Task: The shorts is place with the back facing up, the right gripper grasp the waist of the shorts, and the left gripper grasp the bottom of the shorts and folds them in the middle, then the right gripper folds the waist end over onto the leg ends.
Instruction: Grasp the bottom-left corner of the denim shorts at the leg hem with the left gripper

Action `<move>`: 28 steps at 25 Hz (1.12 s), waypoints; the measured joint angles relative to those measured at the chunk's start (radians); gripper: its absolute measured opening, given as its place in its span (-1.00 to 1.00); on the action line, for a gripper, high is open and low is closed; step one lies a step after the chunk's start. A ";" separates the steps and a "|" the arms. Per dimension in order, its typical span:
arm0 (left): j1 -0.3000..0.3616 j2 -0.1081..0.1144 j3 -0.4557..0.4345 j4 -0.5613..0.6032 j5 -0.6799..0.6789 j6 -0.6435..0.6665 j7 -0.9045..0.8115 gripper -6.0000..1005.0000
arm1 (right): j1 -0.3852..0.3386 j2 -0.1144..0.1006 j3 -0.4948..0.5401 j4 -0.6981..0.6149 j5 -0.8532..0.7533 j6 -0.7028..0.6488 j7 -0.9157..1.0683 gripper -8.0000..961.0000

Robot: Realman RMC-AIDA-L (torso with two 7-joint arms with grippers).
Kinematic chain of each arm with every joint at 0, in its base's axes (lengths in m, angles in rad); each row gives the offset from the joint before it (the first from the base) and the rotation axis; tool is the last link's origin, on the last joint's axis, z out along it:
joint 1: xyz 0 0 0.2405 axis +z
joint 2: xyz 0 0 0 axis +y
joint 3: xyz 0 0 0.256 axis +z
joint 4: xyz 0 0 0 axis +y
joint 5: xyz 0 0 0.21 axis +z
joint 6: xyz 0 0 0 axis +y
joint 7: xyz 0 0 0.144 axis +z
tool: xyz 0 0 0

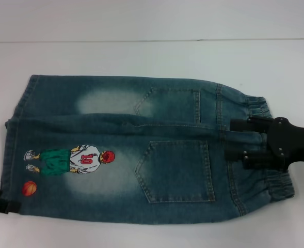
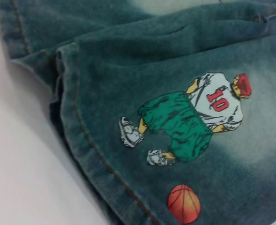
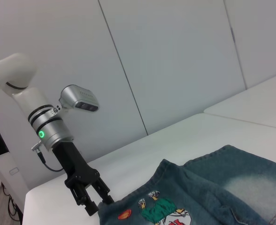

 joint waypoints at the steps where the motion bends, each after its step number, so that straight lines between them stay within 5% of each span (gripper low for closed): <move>1: -0.002 0.000 0.000 0.000 -0.001 0.002 0.000 0.69 | 0.000 0.000 0.000 0.000 0.000 0.000 0.000 0.90; 28: -0.019 0.005 -0.007 0.010 0.012 0.014 -0.003 0.69 | -0.003 -0.003 0.000 0.005 0.014 0.002 -0.005 0.73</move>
